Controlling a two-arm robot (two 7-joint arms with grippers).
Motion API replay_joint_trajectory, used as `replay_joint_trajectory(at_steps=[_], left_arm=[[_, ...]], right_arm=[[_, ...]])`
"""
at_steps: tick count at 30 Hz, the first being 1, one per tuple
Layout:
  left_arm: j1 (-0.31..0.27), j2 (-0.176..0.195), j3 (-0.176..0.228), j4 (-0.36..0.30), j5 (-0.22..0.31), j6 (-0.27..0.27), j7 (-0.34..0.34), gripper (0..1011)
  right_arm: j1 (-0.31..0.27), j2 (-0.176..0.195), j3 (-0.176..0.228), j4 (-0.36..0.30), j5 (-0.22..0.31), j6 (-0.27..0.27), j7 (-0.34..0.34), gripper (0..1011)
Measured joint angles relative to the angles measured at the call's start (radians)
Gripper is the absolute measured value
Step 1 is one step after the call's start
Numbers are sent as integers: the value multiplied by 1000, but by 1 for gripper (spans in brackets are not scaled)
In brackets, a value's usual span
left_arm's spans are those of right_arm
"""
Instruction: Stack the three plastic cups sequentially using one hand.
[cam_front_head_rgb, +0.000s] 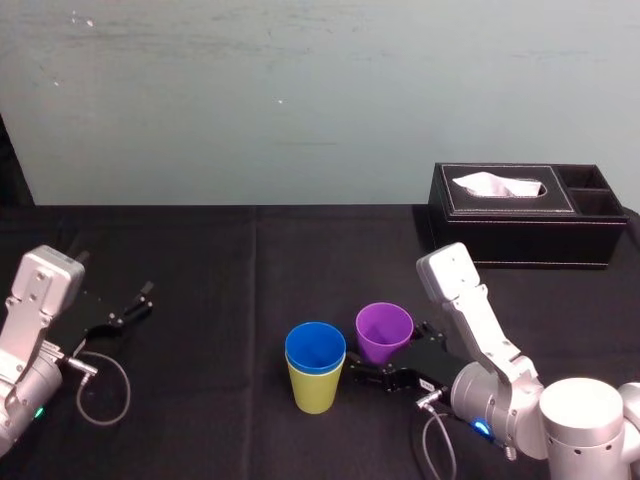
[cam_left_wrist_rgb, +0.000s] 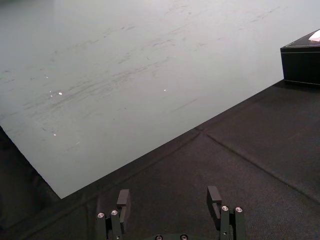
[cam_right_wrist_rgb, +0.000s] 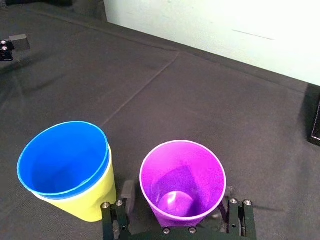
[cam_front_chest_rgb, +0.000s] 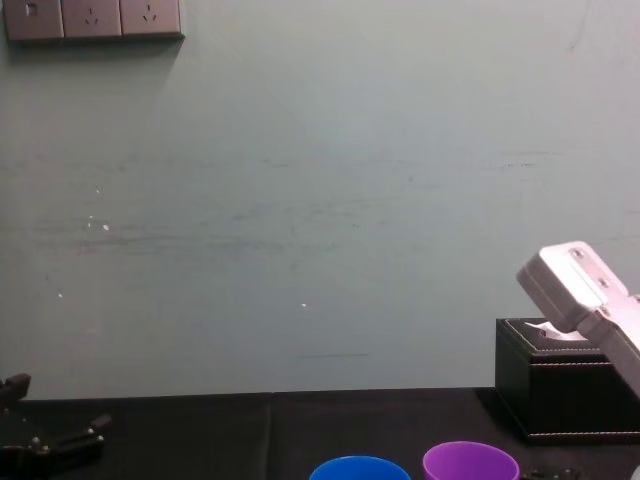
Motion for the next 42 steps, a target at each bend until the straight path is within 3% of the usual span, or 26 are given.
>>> replay_joint_trajectory(at_steps=[10, 22, 31, 42], left_arm=[[0, 0, 0, 0, 0, 0, 0, 1000], [0, 0, 0, 0, 0, 0, 0, 1000], [0, 0, 0, 0, 0, 0, 0, 1000], [0, 0, 0, 0, 0, 0, 0, 1000]], right_arm=[[0, 0, 0, 1, 0, -1, 1, 995], [-1, 1, 1, -2, 0, 0, 0, 743], [-4, 8, 2, -18, -4, 1, 0, 726], [15, 44, 27, -106, 38, 61, 49, 726]])
